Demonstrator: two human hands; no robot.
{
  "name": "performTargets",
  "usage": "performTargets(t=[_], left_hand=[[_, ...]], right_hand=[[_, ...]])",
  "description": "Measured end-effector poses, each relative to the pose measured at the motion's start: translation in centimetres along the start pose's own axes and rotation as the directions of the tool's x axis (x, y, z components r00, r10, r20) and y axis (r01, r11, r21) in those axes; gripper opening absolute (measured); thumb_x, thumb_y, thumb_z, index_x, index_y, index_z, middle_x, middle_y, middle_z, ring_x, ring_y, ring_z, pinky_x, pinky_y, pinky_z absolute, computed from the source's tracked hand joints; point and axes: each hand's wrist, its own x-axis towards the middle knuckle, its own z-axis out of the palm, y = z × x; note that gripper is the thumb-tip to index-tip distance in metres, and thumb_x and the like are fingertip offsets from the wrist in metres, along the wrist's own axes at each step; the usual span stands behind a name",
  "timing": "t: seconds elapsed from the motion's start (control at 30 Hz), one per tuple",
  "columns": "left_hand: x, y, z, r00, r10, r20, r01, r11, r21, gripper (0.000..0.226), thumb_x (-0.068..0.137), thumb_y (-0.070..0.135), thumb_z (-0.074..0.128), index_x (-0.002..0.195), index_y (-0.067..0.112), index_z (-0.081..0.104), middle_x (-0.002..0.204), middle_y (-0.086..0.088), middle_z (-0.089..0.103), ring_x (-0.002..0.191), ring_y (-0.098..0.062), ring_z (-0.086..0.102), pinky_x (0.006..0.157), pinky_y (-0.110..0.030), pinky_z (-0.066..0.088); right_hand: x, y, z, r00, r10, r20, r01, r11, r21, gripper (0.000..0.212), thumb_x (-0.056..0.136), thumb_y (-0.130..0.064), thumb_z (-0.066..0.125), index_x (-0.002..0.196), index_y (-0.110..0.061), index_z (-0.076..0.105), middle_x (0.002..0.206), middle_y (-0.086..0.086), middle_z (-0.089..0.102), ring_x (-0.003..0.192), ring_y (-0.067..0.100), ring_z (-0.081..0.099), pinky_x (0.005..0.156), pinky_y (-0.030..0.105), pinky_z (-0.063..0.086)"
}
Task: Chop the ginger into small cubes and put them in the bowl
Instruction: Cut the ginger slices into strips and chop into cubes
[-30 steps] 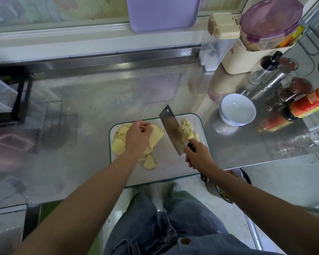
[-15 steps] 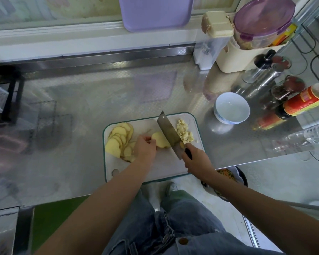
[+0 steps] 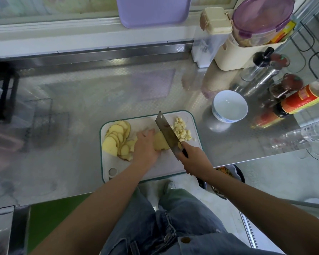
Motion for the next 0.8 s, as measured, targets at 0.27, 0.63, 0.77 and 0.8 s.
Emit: performTargets(t=[0.27,0.63,0.77,0.8], left_hand=[[2.0,-0.2,-0.7,0.947,0.247,0.206,-0.302,0.902,0.307,0.074,0.075,0.029,0.077,0.138,0.028,0.038,0.119,-0.008,0.036,0.103,-0.025,0.049,0.082,-0.034,0.050],[2.4,-0.6,-0.7,0.966,0.203,0.163,-0.247,0.911,0.331,0.070,0.074,0.041,0.075,0.133,0.022,0.041,0.119,-0.007,0.043,0.110,-0.025,0.047,0.089,-0.036,0.044],[1.7,0.2,0.5,0.975,0.221,0.018,-0.204,0.863,0.461,0.068,0.073,0.059,0.067,0.122,0.017,0.045,0.118,-0.006,0.049,0.108,-0.024,0.049,0.090,-0.034,0.038],[1.5,0.2,0.7,0.977,0.214,-0.012,-0.185,0.873,0.451,0.067,0.073,0.060,0.067,0.120,0.017,0.046,0.117,-0.006,0.050,0.107,-0.023,0.049,0.090,-0.034,0.038]], right_hand=[[0.0,0.8,-0.7,0.999,0.012,-0.034,-0.014,0.998,-0.058,0.020,0.098,-0.032,0.044,0.103,-0.014,0.051,0.082,0.010,0.065,0.066,0.025,0.065,0.066,0.046,0.058],[0.0,0.7,-0.7,0.999,-0.002,-0.054,0.000,0.999,-0.039,0.021,0.098,-0.029,0.043,0.103,-0.011,0.051,0.081,0.012,0.065,0.067,0.027,0.065,0.065,0.047,0.058],[0.2,0.4,-0.2,0.997,-0.038,-0.067,0.031,0.995,-0.099,0.020,0.098,-0.034,0.043,0.092,-0.016,0.047,0.070,0.008,0.060,0.061,0.026,0.060,0.060,0.040,0.054],[0.2,0.4,0.0,0.996,-0.042,-0.076,0.033,0.992,-0.118,0.020,0.097,-0.035,0.044,0.089,-0.017,0.046,0.067,0.007,0.058,0.060,0.026,0.059,0.058,0.038,0.051]])
